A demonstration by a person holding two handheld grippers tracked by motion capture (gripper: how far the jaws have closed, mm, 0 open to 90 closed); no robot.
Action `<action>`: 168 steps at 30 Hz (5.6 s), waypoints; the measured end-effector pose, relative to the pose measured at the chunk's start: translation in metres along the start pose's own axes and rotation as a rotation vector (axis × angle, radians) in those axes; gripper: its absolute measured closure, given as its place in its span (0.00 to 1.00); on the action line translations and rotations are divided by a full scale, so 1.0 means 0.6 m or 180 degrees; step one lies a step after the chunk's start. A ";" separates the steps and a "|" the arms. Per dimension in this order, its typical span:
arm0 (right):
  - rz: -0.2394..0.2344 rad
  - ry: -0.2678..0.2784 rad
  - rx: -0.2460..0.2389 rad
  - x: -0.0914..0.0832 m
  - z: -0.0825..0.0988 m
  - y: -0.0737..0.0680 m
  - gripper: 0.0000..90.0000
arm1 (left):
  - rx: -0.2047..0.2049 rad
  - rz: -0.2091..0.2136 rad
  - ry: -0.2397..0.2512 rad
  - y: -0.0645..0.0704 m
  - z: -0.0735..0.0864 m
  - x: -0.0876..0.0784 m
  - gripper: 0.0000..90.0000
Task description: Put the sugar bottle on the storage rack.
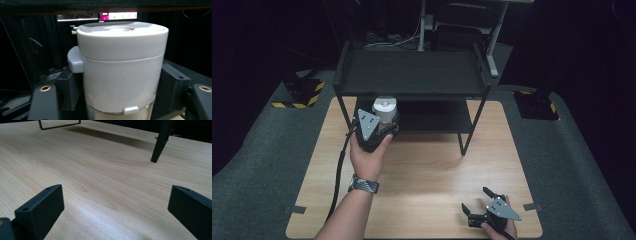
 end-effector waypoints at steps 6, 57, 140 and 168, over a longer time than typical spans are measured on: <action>-0.0002 0.0009 0.0011 0.000 0.000 0.000 0.00 | -0.0040 -0.0037 0.0007 -0.006 0.001 0.023 0.33; 0.0002 0.0047 0.0018 0.000 0.002 0.001 0.00 | -0.0140 -0.0060 -0.0030 -0.012 0.016 0.078 0.01; 0.0032 0.0018 -0.0004 0.001 0.000 -0.002 0.00 | 0.0105 0.0437 -0.0688 -0.035 0.346 -0.192 0.01; 0.0000 -0.0001 -0.0043 0.003 -0.001 -0.001 0.00 | 0.0278 0.0544 -0.0808 -0.031 0.342 -0.191 0.01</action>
Point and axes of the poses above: each handheld gripper's, and its own axes: x roughly forward along the jaws, z roughly out of its underside, y roughly to its right, the point moved 9 cm from there along x, roughly forward along the jaws, and after that the axes turned 6 degrees about -y, right-handed, at the moved point
